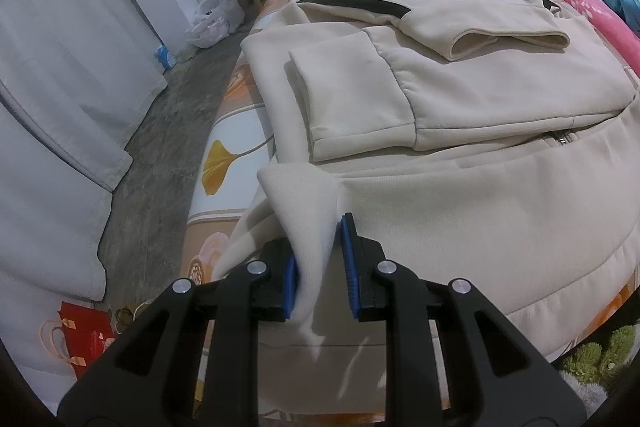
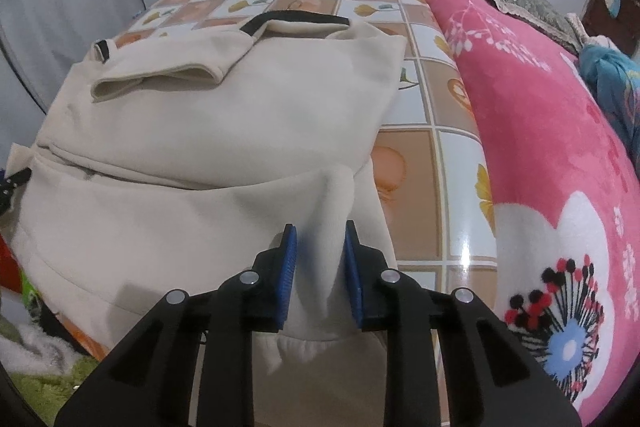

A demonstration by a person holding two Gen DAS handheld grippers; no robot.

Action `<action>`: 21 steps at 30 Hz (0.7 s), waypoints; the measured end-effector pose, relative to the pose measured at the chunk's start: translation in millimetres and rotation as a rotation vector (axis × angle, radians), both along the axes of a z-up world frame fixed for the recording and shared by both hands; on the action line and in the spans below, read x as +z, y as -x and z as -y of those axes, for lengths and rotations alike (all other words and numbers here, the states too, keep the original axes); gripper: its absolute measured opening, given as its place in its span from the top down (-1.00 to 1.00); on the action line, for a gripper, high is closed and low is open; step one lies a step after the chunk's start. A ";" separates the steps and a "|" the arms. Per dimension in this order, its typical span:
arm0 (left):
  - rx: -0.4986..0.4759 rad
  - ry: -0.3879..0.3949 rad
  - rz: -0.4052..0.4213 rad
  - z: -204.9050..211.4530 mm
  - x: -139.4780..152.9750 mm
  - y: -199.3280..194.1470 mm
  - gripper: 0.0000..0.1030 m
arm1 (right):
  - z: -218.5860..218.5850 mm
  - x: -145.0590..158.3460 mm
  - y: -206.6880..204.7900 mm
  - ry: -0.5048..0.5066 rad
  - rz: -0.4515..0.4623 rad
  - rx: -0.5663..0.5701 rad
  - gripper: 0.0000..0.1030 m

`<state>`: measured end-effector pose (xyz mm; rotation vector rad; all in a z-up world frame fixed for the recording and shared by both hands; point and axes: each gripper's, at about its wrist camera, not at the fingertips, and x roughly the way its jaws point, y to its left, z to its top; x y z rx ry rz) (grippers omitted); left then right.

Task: Fold large clothes
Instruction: 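Hold the hem edge with both tools closed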

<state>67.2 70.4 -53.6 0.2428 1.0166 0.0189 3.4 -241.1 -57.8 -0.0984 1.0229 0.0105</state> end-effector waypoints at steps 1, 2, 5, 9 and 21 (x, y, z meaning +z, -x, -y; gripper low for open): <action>0.003 0.001 0.000 0.3 0.0 0.0 0.63 | -2.3 -0.2 0.1 0.018 0.002 0.005 0.55; 0.005 0.001 -0.001 0.4 -0.2 -0.1 0.63 | -3.0 -0.3 0.2 0.027 0.003 0.008 0.55; 0.007 -0.005 -0.004 1.0 -0.7 -0.6 0.63 | -5.2 -0.5 1.0 0.050 0.006 0.012 0.55; 0.007 -0.007 -0.007 1.2 -0.8 -0.9 0.63 | -4.9 -0.8 0.3 0.052 0.002 0.006 0.55; 0.010 -0.005 -0.014 -0.3 -1.5 -0.5 0.63 | -6.1 -1.6 -1.5 0.059 -0.011 -0.001 0.55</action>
